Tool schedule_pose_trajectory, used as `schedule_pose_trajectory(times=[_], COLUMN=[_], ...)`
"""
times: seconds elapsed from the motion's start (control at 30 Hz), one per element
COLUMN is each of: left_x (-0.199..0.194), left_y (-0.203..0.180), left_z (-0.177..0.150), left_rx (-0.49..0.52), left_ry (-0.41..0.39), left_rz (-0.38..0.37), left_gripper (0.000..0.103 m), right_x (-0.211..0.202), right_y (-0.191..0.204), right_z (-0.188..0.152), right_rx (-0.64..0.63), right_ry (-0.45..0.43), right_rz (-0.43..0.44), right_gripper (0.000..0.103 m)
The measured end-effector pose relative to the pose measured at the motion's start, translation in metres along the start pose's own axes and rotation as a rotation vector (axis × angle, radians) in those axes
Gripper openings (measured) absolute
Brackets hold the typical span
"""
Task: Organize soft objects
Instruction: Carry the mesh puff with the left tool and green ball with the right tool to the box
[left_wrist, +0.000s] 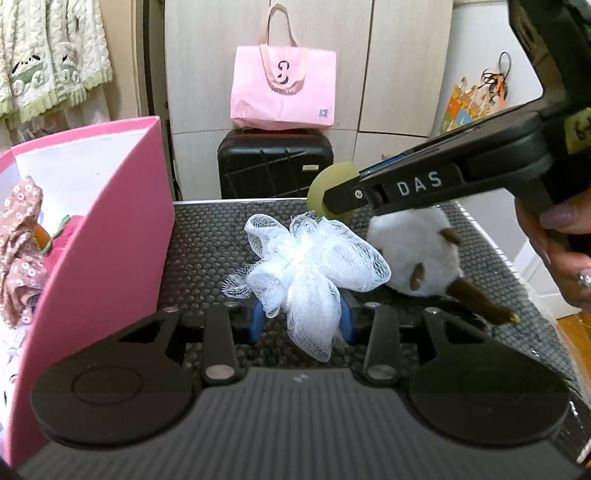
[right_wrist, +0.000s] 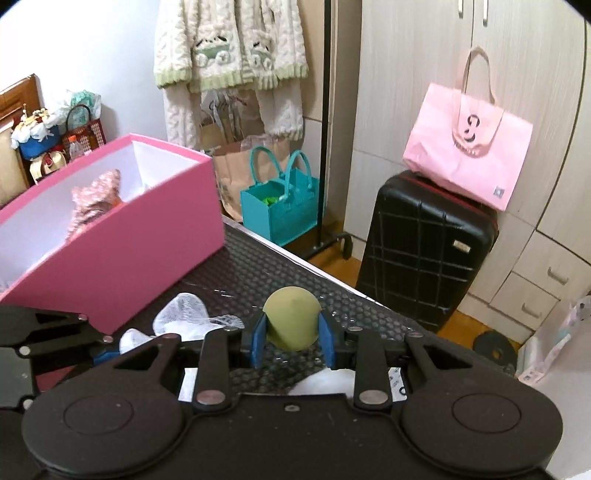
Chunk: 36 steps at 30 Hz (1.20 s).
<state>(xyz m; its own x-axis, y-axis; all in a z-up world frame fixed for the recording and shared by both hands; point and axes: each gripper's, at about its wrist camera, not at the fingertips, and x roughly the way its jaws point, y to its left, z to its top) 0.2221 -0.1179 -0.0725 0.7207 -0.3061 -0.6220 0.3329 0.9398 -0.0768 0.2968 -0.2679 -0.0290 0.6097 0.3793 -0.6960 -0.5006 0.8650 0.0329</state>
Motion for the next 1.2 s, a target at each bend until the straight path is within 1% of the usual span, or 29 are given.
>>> schedule_pose_trajectory(times=[0.1, 0.23, 0.33, 0.43, 0.57, 0.67, 0.77, 0.87, 0.93, 1.1, 1.2], left_x=[-0.012, -0.028, -0.045, -0.065, -0.087, -0.102, -0.116, -0.129, -0.135, -0.147, -0.159], left_y=[-0.001, 0.002, 0.003, 0.002, 0.002, -0.001, -0.001, 0.002, 0.006, 0.024, 0.038], left_z=[-0.003, -0.009, -0.016, -0.022, -0.028, -0.033, -0.04, -0.047, -0.052, -0.065, -0.074], left_rx=[0.008, 0.004, 0.012, 0.033, 0.062, 0.119, 0.148, 0.154, 0.149, 0.102, 0.085], left_ry=[-0.008, -0.013, -0.037, -0.055, -0.036, -0.026, -0.013, 0.004, 0.035, 0.134, 0.169], left_rz=[-0.013, -0.052, -0.051, -0.058, -0.104, -0.14, -0.164, -0.194, -0.213, -0.289, -0.309], left_gripper=[0.038, 0.038, 0.038, 0.038, 0.038, 0.038, 0.038, 0.039, 0.039, 0.039, 0.039], right_x=[-0.017, -0.041, -0.061, -0.075, -0.092, -0.106, -0.118, -0.13, -0.136, -0.146, -0.15], right_y=[0.014, 0.033, 0.045, 0.052, 0.066, 0.08, 0.093, 0.106, 0.112, 0.13, 0.145], right_z=[-0.007, -0.02, -0.031, -0.04, -0.053, -0.065, -0.076, -0.087, -0.094, -0.105, -0.11], right_rx=[0.002, 0.007, 0.007, 0.019, 0.02, 0.018, 0.012, 0.012, 0.016, 0.016, 0.009], right_ry=[-0.025, -0.062, -0.086, -0.087, -0.08, -0.07, -0.062, -0.054, -0.049, -0.032, -0.031], right_rz=[0.005, -0.004, -0.01, -0.012, -0.015, -0.017, -0.037, -0.048, -0.047, -0.004, 0.029], right_gripper=[0.035, 0.035, 0.035, 0.035, 0.035, 0.035, 0.035, 0.035, 0.035, 0.035, 0.035])
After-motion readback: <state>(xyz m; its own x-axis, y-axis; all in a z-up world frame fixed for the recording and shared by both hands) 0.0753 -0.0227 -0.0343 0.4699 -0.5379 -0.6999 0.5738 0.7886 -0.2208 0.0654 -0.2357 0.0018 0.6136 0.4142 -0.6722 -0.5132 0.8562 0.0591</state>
